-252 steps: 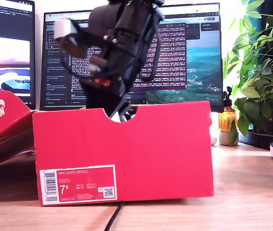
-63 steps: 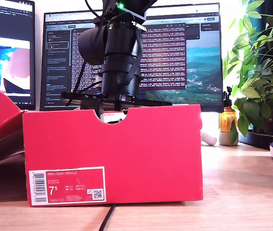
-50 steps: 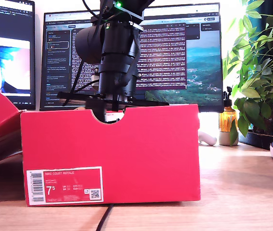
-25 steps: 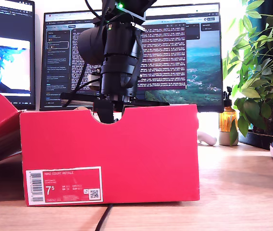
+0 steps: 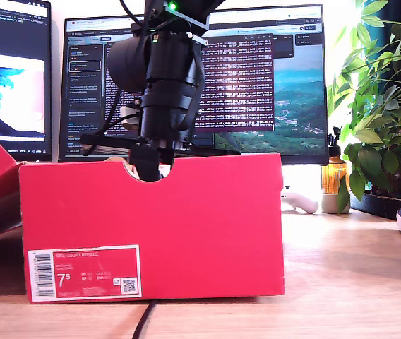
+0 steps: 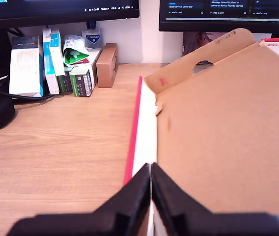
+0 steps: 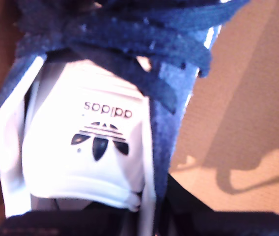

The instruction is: Pack the blue shoes by picking the first shoe and placing it inside the red shoebox, left side, then picking and rotating the second shoe and placing it in the shoebox

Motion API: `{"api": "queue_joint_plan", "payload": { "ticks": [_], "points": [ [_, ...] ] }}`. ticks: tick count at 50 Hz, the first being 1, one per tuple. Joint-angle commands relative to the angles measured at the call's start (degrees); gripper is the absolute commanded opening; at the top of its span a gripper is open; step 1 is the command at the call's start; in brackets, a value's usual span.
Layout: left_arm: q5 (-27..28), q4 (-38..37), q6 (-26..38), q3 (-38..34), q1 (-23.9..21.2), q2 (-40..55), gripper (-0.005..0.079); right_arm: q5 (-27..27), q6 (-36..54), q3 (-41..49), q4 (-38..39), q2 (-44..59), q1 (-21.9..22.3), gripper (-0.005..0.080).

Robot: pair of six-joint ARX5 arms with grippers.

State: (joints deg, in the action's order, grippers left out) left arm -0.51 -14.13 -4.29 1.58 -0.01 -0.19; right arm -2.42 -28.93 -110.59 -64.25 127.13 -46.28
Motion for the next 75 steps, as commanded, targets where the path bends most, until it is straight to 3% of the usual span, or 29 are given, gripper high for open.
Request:
{"api": "queue_joint_plan", "payload": {
  "ticks": [1,13,23,26,33,37,56,75],
  "points": [
    [0.07,0.33,-0.22,-2.08,-0.11,-0.5,-0.0011,-1.33,-1.16,-0.11,0.76,0.13,-1.44,-0.0013],
    [0.07,0.33,-0.22,-2.08,-0.11,-0.5,-0.0011,-6.78,-4.96,-0.11,0.76,0.13,-0.94,-0.0013],
    [0.07,0.33,-0.22,-2.08,-0.11,-0.5,-0.0011,-7.52,-5.81,-0.11,0.76,0.13,-0.94,-0.0002],
    [0.07,0.35,-0.22,-2.08,-0.11,-0.5,-0.0011,-7.52,-5.92,-0.11,0.81,0.13,-0.94,0.0039],
    [0.07,0.33,-0.22,-2.08,-0.11,-0.5,-0.0011,-7.76,-5.99,-0.11,0.83,0.13,-0.94,0.0228],
    [0.07,0.33,-0.22,-2.08,-0.11,-0.5,-0.0011,-8.5,-5.77,-0.11,0.81,0.13,-0.92,0.027],
    [0.07,0.33,-0.22,-2.08,-0.11,-0.5,-0.0011,-8.63,-5.6,-1.38,-1.44,0.11,-0.09,0.027],
    [0.07,0.33,-0.22,-2.08,-0.11,-0.5,-0.0011,-8.13,-3.87,-8.83,-8.2,0.11,1.14,0.0268]
  ]
}}
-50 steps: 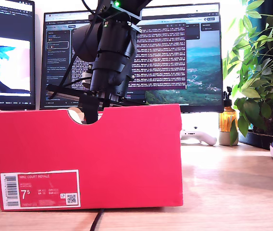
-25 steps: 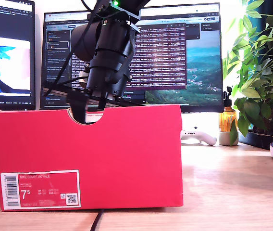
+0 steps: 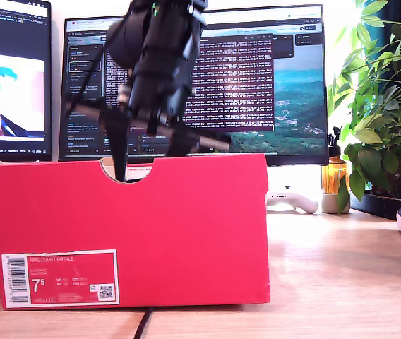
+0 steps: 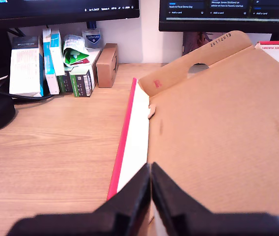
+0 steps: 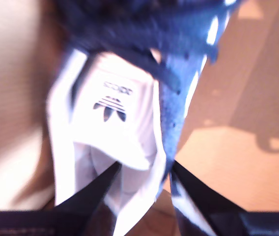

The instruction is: Pack the blue shoes by picking the first shoe and placing it inside the red shoebox, left side, then picking and rotating the second shoe and placing it in the shoebox

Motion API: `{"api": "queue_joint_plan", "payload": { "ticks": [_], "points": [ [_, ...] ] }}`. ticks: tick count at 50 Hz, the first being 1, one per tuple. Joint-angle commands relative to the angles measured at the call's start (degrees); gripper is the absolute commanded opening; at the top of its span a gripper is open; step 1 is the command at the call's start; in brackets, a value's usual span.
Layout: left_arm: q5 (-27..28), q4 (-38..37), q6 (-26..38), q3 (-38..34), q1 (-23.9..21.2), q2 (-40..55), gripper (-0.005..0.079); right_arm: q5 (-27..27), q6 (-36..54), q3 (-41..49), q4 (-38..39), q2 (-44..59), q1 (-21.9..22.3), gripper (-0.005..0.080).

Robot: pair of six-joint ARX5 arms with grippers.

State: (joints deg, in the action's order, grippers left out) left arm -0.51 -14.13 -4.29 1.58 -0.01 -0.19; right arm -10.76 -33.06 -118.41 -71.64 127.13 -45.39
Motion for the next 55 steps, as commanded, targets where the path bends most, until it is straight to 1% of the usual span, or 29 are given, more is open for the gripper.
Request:
{"api": "queue_joint_plan", "payload": {
  "ticks": [1,7,11,14,21,27,31,33,36,38,39,44,51,55],
  "points": [
    [0.07,0.35,-0.22,-2.08,-0.11,-0.5,-0.0011,0.22,0.28,-1.46,-1.46,0.11,0.35,0.0268],
    [0.07,0.33,-0.22,-2.08,-0.11,-0.5,-0.0011,0.24,0.68,-4.59,-6.05,0.11,1.36,0.0268],
    [0.07,0.33,-0.22,-2.08,-0.11,-0.5,-0.0011,-0.11,2.1,-5.68,-6.1,-0.07,1.97,0.0268],
    [0.07,0.33,-0.22,-2.08,-0.11,-0.5,-0.0011,-1.73,1.92,-6.23,-6.14,-0.79,2.82,0.0268],
    [0.07,0.33,-0.22,-2.08,-0.11,-0.5,-0.0011,-1.7,-6.58,-6.23,-6.12,-2.58,4.66,0.0268],
    [0.07,0.35,-0.22,-2.08,-0.11,-0.5,-0.0011,-1.68,-14.88,-6.23,-6.19,-3.54,7.98,0.0268],
    [0.07,0.35,-0.22,-2.08,-0.11,-0.5,-0.0011,-1.64,-16.31,-6.23,-6.4,-4.0,10.34,0.0273],
    [0.07,0.35,-0.22,-2.08,-0.11,-0.5,-0.0011,-1.62,-16.15,-6.23,-6.38,-4.24,11.52,0.0294],
    [0.07,0.33,-0.24,-2.08,-0.11,-0.5,-0.0011,-1.22,-16.26,-6.23,-6.38,-4.63,12.87,0.0351],
    [0.07,0.35,-0.22,-2.08,-0.11,-0.5,-0.0011,-0.59,-16.17,-6.23,-6.38,-4.81,13.51,0.0394],
    [0.07,0.35,-0.22,-2.08,-0.11,-0.5,-0.0011,3.37,-15.02,-6.23,-6.4,-5.18,15.1,0.0488],
    [0.07,0.35,-0.22,-2.08,-0.11,-0.5,-0.0011,4.07,-19.52,-6.23,-6.4,-5.18,16.33,0.049],
    [0.07,0.33,-0.22,-2.08,-0.11,-0.5,-0.0011,9.55,-25.64,-6.23,-6.45,-5.18,16.7,0.049],
    [0.07,0.33,-0.22,-2.08,-0.11,-0.5,-0.0011,9.99,-28.35,-6.23,-6.47,-5.18,16.7,0.0489]
  ]
}}
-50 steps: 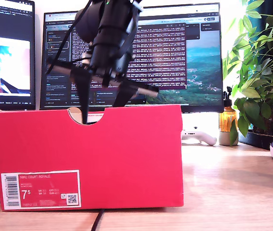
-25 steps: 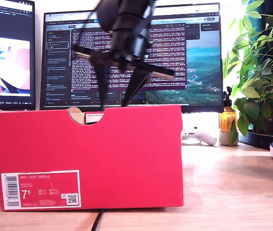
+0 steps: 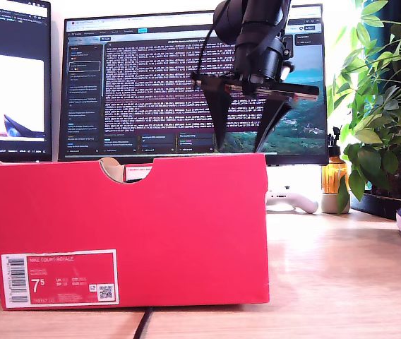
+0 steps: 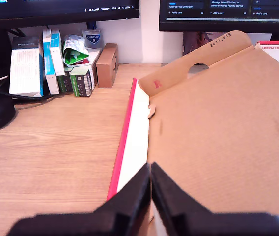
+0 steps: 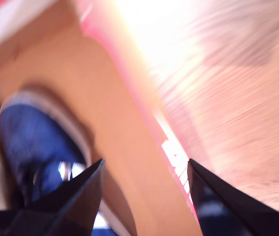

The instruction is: Pack the blue shoes by picking the first shoe and placing it inside the red shoebox, left side, then picking and rotating the second shoe and placing it in the shoebox

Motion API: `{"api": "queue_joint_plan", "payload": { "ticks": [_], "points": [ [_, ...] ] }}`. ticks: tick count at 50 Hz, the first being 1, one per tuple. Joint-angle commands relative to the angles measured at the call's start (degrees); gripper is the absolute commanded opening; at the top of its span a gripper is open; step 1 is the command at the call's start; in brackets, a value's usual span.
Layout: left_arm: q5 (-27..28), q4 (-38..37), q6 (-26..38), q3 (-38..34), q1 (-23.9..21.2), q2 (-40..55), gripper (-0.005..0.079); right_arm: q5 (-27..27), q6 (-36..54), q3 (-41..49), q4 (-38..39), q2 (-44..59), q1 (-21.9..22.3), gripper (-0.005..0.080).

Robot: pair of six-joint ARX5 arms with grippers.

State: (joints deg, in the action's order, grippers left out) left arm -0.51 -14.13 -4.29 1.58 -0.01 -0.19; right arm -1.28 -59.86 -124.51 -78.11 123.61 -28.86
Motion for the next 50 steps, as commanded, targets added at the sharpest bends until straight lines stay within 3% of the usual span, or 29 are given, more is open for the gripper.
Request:
{"api": "queue_joint_plan", "payload": {
  "ticks": [1,20,31,42,50],
  "points": [
    [0.07,0.33,-0.22,-2.08,-0.11,-0.5,-0.0011,1.03,-1.88,-0.13,-0.02,-1.66,0.17,0.0489],
    [0.07,0.35,-0.22,-2.08,-0.11,-0.5,-0.0011,6.38,-6.19,0.74,-0.5,-5.68,0.17,0.0489],
    [0.07,0.33,-0.22,-2.08,-0.11,-0.5,-0.0011,6.78,-8.11,8.85,-0.5,-10.69,1.44,0.0492],
    [0.07,0.33,-0.22,-2.08,-0.11,-0.5,-0.0011,6.16,-7.91,20.74,-0.52,-16.85,3.85,0.0651],
    [0.07,0.33,-0.22,-2.08,-0.11,-0.5,-0.0011,6.19,-10.03,28.89,-0.5,-22.08,6.23,0.0702]
  ]
}}
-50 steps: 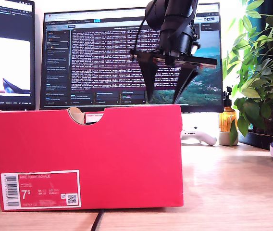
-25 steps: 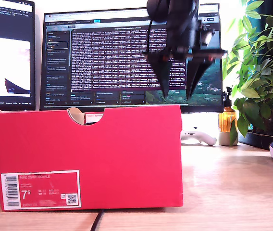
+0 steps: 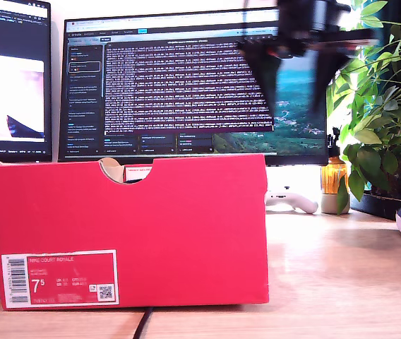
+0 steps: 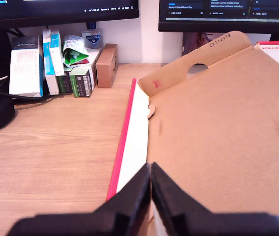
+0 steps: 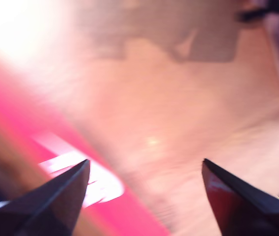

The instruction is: Pack the blue shoes by picking the first shoe and placing it inside the red shoebox, left side, then picking and rotating the second shoe and placing it in the shoebox

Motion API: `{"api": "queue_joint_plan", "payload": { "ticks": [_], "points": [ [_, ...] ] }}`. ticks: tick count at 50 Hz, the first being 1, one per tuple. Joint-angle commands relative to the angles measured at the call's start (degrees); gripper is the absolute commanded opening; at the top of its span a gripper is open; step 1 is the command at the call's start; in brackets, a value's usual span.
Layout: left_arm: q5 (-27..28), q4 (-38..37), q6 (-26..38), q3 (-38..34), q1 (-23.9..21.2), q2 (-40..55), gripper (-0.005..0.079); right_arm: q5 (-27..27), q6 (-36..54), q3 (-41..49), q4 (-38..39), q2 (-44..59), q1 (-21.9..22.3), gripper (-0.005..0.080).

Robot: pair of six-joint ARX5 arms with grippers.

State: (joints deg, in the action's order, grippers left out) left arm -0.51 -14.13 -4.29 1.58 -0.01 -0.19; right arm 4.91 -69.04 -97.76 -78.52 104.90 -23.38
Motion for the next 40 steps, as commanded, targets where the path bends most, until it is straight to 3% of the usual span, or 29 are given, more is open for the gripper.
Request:
{"api": "queue_joint_plan", "payload": {
  "ticks": [1,14,40],
  "points": [
    [0.07,0.33,-0.22,-2.08,-0.11,-0.5,-0.0011,0.02,-1.14,3.15,-0.11,-4.11,1.14,0.0702],
    [0.07,0.33,-0.22,-2.08,-0.11,-0.5,-0.0011,0.11,-9.07,15.74,-0.09,-14.03,5.68,0.0702],
    [0.07,0.35,-0.22,-2.08,-0.11,-0.5,-0.0011,0.17,-15.37,29.64,-0.11,-25.42,12.81,0.0704]
  ]
}}
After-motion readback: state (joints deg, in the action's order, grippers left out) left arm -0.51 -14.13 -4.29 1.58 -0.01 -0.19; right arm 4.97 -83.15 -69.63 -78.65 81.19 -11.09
